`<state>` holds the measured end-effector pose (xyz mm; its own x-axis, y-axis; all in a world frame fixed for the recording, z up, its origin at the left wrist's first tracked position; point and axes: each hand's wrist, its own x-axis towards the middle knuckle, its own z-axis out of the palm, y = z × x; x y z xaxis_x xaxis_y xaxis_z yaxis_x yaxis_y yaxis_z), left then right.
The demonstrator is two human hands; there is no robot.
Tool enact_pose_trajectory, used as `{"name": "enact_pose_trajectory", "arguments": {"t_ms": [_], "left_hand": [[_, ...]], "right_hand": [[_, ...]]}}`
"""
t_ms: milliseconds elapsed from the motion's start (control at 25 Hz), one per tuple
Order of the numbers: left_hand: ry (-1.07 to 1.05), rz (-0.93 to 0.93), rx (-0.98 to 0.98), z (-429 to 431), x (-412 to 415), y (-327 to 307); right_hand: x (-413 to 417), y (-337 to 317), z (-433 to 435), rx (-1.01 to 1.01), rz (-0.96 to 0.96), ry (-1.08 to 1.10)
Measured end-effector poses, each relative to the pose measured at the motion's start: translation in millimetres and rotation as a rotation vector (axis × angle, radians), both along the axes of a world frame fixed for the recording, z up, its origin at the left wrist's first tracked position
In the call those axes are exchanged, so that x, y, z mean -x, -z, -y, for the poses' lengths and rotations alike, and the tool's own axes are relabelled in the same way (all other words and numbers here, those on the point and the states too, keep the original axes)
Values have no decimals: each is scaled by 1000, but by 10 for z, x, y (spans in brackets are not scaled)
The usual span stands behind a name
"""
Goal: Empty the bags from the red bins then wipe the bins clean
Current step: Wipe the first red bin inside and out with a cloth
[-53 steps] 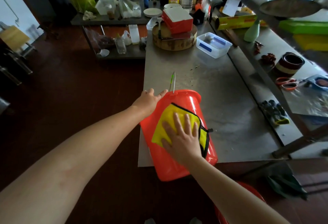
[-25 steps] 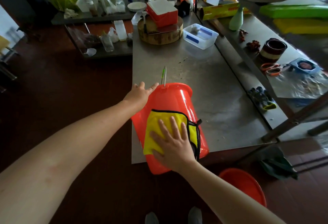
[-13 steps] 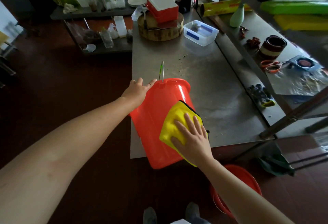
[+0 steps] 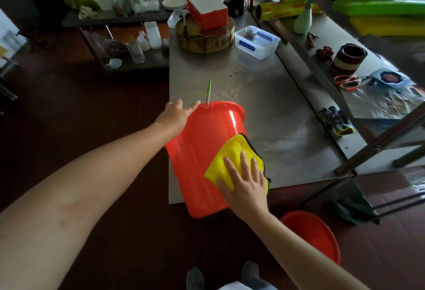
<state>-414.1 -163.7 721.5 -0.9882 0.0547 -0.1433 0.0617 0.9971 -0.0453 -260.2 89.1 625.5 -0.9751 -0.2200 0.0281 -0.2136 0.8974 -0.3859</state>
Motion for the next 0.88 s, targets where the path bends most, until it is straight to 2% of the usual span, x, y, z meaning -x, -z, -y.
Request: {"name": "enact_pose_trajectory", "arguments": {"t_ms": [120,360,680,880], "left_hand": [[25,-5,-41,80,-23,13],[68,43,-119,354,-22,-32],[141,175,-183,515,99,-175],[134,174,-213,538,100,-186]], "right_hand": [[-139,-12,95,-135,-118,-223],[189,-183,313,-233,-111,-437],[1119,-504,1066,-358,-102,-430],[1091,-473,1093,-351,-124,-423]]}}
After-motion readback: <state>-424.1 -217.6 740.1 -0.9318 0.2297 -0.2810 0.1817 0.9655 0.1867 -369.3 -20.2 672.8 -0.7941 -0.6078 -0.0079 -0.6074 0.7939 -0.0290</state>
